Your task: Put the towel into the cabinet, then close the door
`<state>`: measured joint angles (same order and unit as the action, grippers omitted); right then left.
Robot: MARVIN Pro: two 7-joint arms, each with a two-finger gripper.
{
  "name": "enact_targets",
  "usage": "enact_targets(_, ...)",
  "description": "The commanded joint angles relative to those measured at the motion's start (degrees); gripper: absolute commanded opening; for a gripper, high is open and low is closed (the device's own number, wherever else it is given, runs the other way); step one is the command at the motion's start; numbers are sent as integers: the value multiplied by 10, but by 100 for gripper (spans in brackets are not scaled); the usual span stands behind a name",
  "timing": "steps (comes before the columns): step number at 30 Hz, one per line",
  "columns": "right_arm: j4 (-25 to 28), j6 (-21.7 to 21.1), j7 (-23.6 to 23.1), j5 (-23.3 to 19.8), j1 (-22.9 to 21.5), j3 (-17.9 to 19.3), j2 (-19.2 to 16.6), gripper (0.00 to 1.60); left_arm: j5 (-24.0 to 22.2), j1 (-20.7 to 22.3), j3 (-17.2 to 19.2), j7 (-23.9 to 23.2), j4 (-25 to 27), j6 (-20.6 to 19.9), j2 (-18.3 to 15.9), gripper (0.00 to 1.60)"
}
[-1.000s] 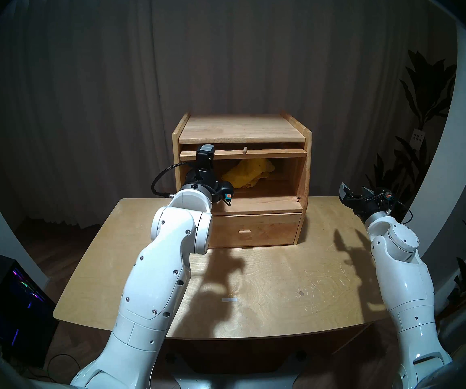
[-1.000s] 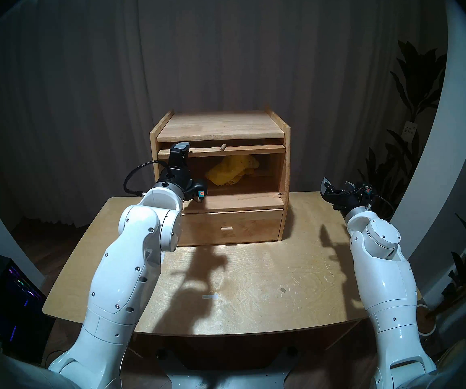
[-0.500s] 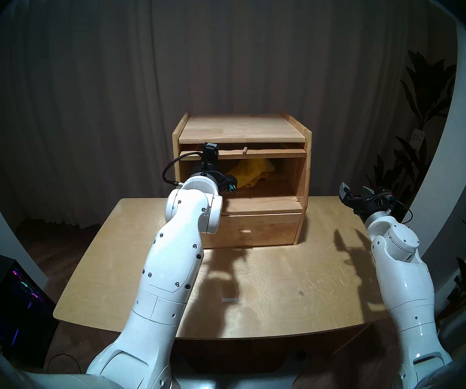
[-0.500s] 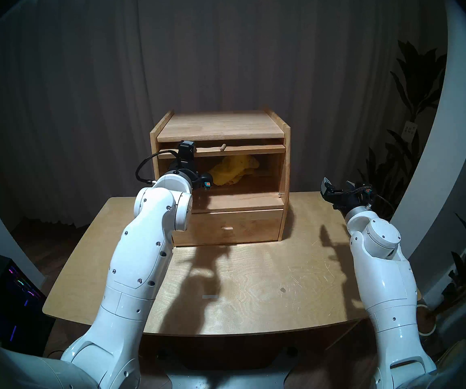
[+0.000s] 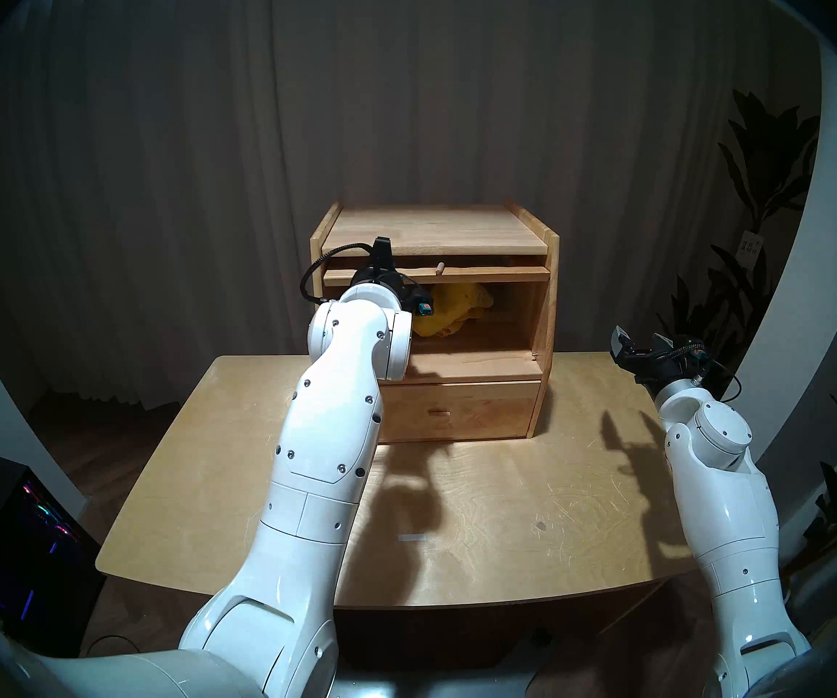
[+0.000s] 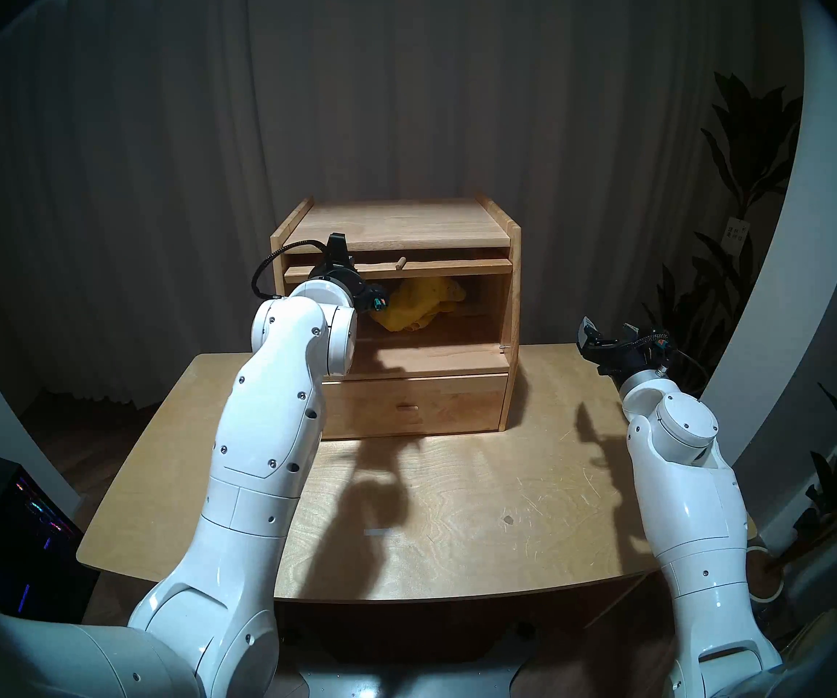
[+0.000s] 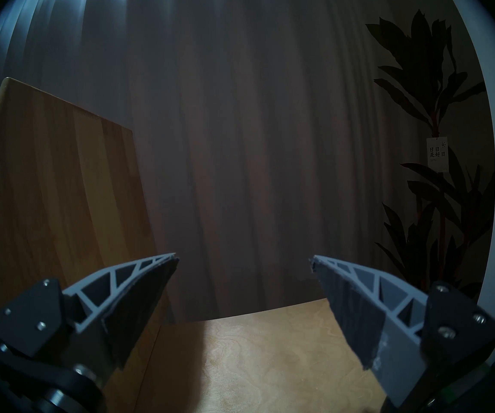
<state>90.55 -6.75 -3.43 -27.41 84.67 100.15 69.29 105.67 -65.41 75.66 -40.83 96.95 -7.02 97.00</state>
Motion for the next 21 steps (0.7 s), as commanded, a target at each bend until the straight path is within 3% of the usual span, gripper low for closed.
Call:
enact_targets(1, 14, 10, -1, 1, -6, 1, 1, 160, 3, -18, -17, -5, 74, 8, 0, 0)
enact_targets(12, 12, 8, 0, 3, -8, 1, 3, 160, 19, -52, -30, 25, 117, -1, -7, 0)
enact_targets(21, 11, 7, -1, 4, -8, 2, 4, 160, 33, -93, -16, 41, 162, -24, -22, 0)
